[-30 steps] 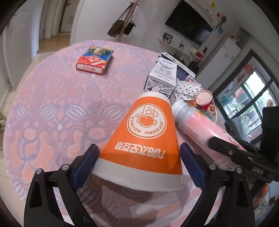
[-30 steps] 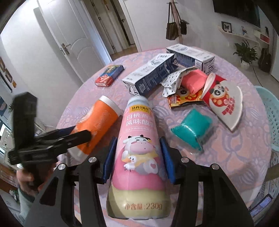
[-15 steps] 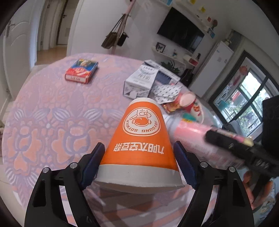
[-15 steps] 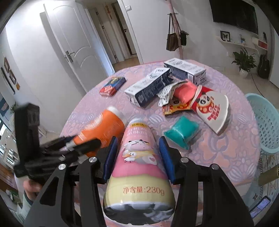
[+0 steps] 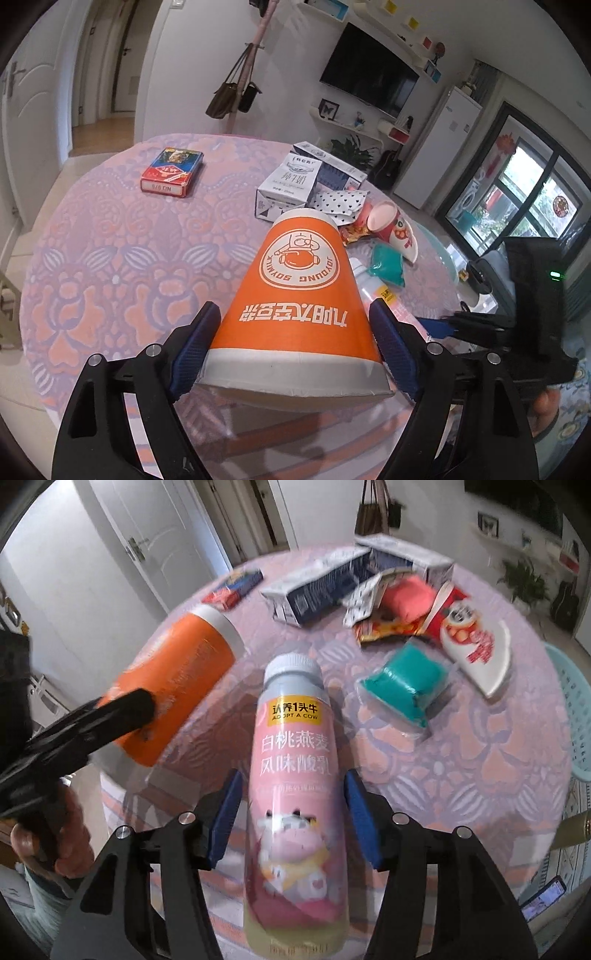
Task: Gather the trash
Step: 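Grasp the orange paper cup with the left gripper while the right grasps the pink yogurt bottle, then carry the cup and bottle over the blue basket and open both grippers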
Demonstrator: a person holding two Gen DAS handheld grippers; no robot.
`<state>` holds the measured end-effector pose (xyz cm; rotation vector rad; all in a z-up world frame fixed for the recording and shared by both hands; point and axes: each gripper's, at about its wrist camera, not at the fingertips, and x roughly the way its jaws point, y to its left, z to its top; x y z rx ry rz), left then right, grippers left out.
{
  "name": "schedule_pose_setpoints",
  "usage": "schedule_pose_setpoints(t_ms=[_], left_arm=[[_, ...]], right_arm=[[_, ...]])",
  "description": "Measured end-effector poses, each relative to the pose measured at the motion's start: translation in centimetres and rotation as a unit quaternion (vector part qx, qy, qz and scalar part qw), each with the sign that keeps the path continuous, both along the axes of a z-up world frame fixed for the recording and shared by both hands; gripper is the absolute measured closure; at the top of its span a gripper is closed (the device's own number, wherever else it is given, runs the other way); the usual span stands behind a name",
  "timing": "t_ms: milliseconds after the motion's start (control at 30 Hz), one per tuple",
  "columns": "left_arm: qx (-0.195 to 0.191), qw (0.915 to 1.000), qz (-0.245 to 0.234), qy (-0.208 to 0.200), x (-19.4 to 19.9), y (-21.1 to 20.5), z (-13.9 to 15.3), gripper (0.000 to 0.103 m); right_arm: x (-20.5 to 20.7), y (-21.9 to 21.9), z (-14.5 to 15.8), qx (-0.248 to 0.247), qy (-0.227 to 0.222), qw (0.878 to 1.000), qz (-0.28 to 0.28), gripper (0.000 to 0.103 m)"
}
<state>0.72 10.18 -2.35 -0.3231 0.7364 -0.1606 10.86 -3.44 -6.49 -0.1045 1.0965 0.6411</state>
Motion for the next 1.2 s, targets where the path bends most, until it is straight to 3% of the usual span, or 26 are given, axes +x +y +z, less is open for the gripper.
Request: schedule_pose_setpoints(t_ms=[100, 167, 533, 733, 900, 1200], left_arm=[[0.001, 1.0, 0.001, -0.003, -0.2, 0.3, 0.2, 0.023], [0.0, 1.0, 0.002, -0.004, -0.3, 0.4, 0.3, 0.023], [0.005, 0.9988, -0.009, -0.048, 1.1, -0.4, 4.3, 0.022], [0.021, 0.996, -0.044, -0.075, 4.4, -3.6, 7.1, 0.022], [0.036, 0.9924, -0.09, -0.076, 9.2, -8.7, 8.7, 0.022], [0.023, 0.9839, -0.169, -0.052, 19.0, -19.7, 8.7, 0.022]], right_arm=[[1.0, 0.7, -0.4, -0.007, 0.017, 1.0, 0.004, 0.049], [1.3, 0.9, -0.3, 0.0, 0.028, 1.0, 0.01, 0.058], [1.7, -1.5, 4.8, 0.075, -0.037, 0.996, -0.004, 0.058], [3.5, -7.0, 8.4, 0.103, -0.087, 0.989, -0.066, 0.058], [6.4, -13.4, 10.1, 0.111, -0.117, 0.976, -0.144, 0.058], [12.1, -25.8, 8.5, 0.094, -0.136, 0.936, -0.311, 0.058]])
